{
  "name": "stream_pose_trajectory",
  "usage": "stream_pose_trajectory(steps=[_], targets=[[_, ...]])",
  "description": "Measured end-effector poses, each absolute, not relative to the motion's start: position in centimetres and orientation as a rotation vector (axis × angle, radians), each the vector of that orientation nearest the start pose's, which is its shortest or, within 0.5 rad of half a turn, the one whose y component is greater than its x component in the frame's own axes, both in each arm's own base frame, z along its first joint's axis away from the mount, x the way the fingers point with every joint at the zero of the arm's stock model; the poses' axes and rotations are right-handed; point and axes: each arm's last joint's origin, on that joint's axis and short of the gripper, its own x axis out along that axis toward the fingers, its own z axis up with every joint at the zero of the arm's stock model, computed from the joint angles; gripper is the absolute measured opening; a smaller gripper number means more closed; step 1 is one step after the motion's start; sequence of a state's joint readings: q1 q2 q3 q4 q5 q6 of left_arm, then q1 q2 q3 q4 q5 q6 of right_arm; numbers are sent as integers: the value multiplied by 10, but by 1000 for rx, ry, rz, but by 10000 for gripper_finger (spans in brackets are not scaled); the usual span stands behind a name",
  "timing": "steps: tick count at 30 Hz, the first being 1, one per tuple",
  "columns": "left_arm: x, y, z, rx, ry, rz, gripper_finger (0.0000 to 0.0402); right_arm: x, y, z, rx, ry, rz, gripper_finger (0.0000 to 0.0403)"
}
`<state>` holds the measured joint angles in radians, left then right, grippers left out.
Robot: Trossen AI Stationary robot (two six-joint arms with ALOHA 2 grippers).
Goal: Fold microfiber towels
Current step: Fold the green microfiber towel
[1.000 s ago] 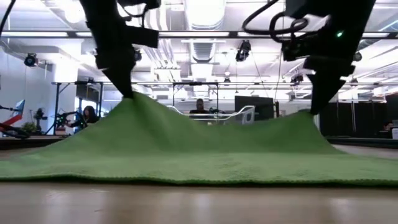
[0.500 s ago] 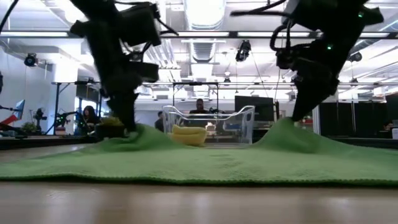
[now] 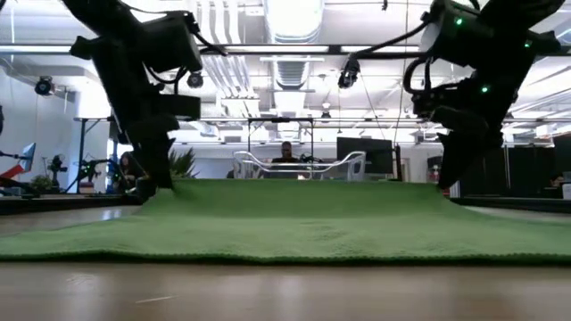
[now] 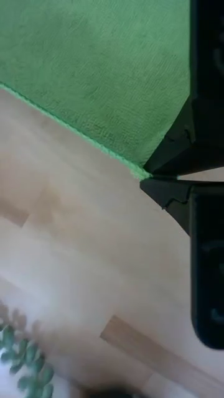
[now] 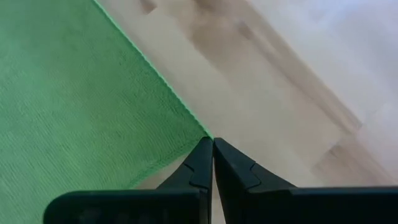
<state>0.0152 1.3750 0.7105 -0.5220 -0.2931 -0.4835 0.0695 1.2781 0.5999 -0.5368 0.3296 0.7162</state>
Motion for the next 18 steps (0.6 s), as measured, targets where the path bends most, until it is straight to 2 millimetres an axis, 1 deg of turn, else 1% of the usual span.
stream_pose_trajectory(steps=[4,9,13,15,18], targets=[[234,17,170,-231,1062,605,0,206,-4,160,395,1034,-669,8],[236,25,171,-203,1044,598,7,205,-15,160,419,1034,-712,9],[235,32,171,-197,1047,621,45,204,-21,160,437,1035,-729,22],[234,36,172,-178,1043,644,73,204,-23,161,436,1035,-734,38],[232,41,177,-172,1013,688,121,209,-27,167,435,1013,-732,66]])
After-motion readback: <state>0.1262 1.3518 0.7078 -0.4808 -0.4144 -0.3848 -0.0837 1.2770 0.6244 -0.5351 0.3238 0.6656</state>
